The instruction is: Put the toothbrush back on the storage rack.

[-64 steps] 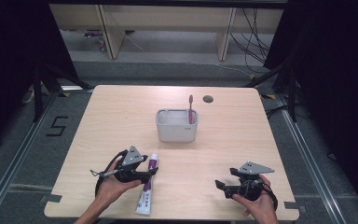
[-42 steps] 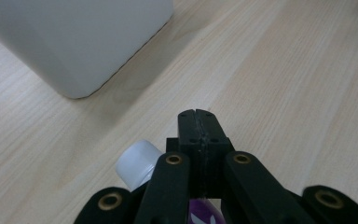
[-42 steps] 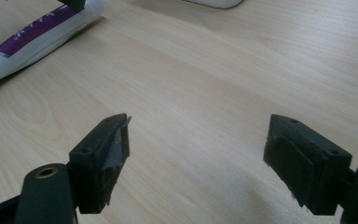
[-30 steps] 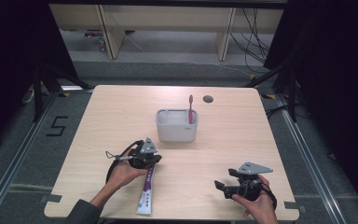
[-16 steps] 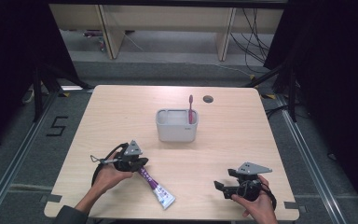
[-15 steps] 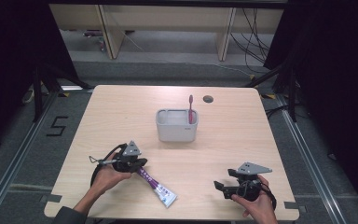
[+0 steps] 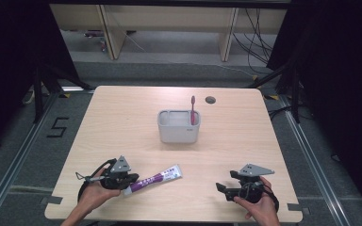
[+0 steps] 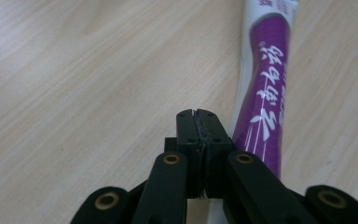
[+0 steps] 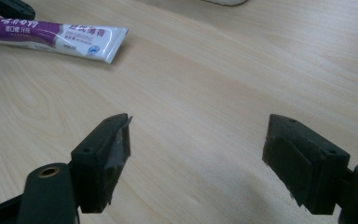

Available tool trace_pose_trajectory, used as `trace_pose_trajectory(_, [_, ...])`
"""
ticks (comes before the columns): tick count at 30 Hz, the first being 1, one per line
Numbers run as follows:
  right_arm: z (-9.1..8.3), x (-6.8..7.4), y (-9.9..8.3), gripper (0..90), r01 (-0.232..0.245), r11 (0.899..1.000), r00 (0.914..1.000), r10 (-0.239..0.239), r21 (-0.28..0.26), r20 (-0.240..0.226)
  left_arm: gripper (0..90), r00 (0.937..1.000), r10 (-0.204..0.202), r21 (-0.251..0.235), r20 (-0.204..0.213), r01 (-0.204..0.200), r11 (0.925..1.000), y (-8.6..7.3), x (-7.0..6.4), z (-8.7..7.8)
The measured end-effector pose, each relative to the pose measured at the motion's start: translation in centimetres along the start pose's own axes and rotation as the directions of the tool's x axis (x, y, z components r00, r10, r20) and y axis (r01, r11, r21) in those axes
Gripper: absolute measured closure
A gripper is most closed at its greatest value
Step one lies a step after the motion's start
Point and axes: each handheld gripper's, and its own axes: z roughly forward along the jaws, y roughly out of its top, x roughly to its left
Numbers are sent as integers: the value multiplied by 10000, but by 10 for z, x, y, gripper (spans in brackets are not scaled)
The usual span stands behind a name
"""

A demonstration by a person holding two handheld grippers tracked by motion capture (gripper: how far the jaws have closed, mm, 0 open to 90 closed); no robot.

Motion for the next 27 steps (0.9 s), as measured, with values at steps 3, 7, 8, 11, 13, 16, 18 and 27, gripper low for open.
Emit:
trace_pose_trajectory(3, [1,1,0,240,24,10000,10000,-24,-67,-96,868,9998,-75,144,163,72,9999,-1,-5,-2])
trace_pose_trajectory(7, [0,0,0,240,141,9999,9999,-141,-13,15,866,9995,54,337,297,-64,9994,-2,-9,-3])
trace_pose_trajectory(8, [0,0,0,240,137,9999,9999,-137,1,76,865,9993,52,410,357,-67,9991,-2,-11,-3])
trace_pose_trajectory(11, [0,1,0,240,-40,10000,9999,40,31,-152,861,9993,33,369,366,-47,9993,-1,-13,-3])
trace_pose_trajectory(13, [0,1,0,240,-48,10000,9999,48,58,-93,842,9992,106,397,388,-121,9991,-1,-13,-4])
trace_pose_trajectory(16, [0,0,0,240,132,9999,9999,-132,-8,52,751,9999,-104,519,99,99,9986,3,-11,-7])
trace_pose_trajectory(18, [0,1,0,241,48,10000,10000,-48,-6,-80,653,9993,-378,630,5,377,9973,7,-7,-11])
trace_pose_trajectory(27, [0,1,0,241,49,10000,10000,-49,6,-77,452,9984,-557,1290,16,550,9901,30,-7,-14])
